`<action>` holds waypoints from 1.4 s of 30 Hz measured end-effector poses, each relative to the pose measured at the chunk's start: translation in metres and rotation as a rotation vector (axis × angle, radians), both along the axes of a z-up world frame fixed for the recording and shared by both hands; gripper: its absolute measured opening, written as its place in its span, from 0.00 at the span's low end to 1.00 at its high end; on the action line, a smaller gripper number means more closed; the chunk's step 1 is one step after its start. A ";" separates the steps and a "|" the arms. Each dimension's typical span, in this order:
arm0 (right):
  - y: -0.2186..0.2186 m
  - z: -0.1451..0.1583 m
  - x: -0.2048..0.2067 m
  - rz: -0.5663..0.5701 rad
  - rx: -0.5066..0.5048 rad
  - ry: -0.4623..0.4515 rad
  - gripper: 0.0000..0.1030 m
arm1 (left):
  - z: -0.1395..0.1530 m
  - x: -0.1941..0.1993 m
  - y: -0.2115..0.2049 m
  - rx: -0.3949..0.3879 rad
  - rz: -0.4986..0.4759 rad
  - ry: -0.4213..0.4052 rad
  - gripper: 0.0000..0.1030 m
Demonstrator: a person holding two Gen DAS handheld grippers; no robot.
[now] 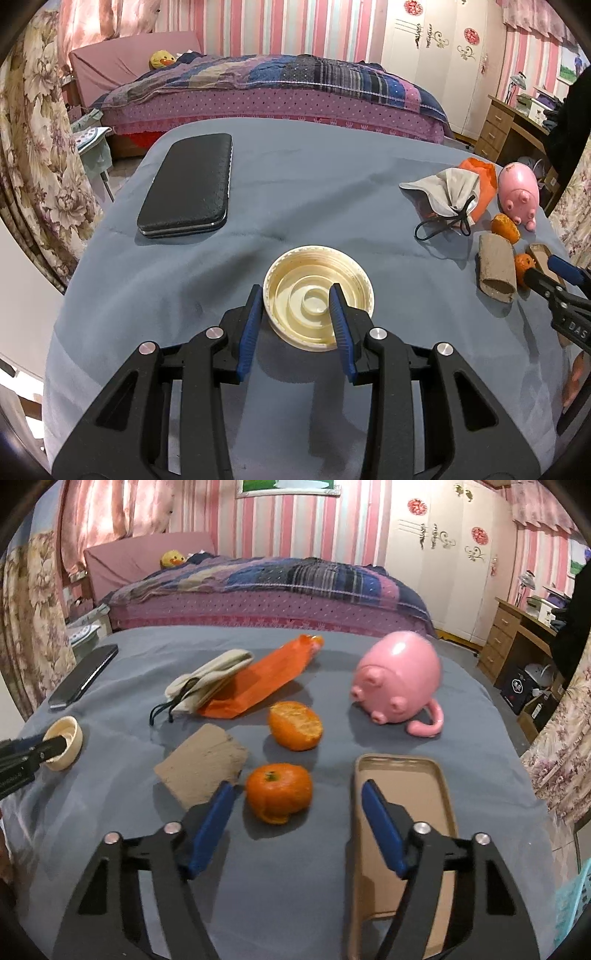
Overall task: Collect trash
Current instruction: 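Grasp the cream plastic lid with the left gripper while the right grasps the orange, then carry the lid and orange over the blue basket with both grippers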
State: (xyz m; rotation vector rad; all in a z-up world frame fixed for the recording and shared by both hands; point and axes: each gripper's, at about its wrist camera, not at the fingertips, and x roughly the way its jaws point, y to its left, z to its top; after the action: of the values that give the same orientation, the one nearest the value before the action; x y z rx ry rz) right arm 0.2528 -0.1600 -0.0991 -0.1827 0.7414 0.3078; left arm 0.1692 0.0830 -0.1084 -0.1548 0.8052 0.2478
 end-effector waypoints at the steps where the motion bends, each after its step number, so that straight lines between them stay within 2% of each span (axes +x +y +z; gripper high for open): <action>1: 0.002 -0.002 0.001 0.003 -0.002 0.009 0.58 | 0.000 0.000 0.000 0.001 0.000 0.000 0.34; 6: 0.005 -0.009 0.007 0.014 0.023 0.041 0.46 | 0.001 -0.002 0.003 -0.021 0.015 -0.002 0.34; 7: 0.006 -0.010 0.007 0.024 0.032 0.045 0.39 | 0.001 -0.003 0.003 -0.024 0.017 -0.003 0.34; 10: 0.004 -0.008 0.005 0.036 0.051 0.029 0.36 | 0.002 -0.004 0.002 -0.011 0.016 -0.004 0.34; 16: -0.008 0.001 -0.003 0.027 0.100 -0.012 0.35 | 0.012 -0.010 -0.004 0.003 0.020 -0.018 0.34; 24: -0.031 0.021 -0.020 0.024 0.110 -0.075 0.35 | 0.031 -0.021 -0.021 -0.002 0.019 -0.053 0.34; 33: -0.075 0.049 -0.052 0.006 0.104 -0.116 0.35 | 0.054 -0.023 -0.065 -0.006 -0.039 -0.097 0.34; 42: -0.140 0.078 -0.082 -0.081 0.089 -0.170 0.35 | 0.076 -0.022 -0.121 -0.022 -0.120 -0.135 0.34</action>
State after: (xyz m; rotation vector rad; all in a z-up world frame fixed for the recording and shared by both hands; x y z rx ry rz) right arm 0.1712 -0.3004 -0.0213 -0.0929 0.5644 0.2446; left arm 0.1470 -0.0378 -0.0327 -0.1415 0.6809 0.1137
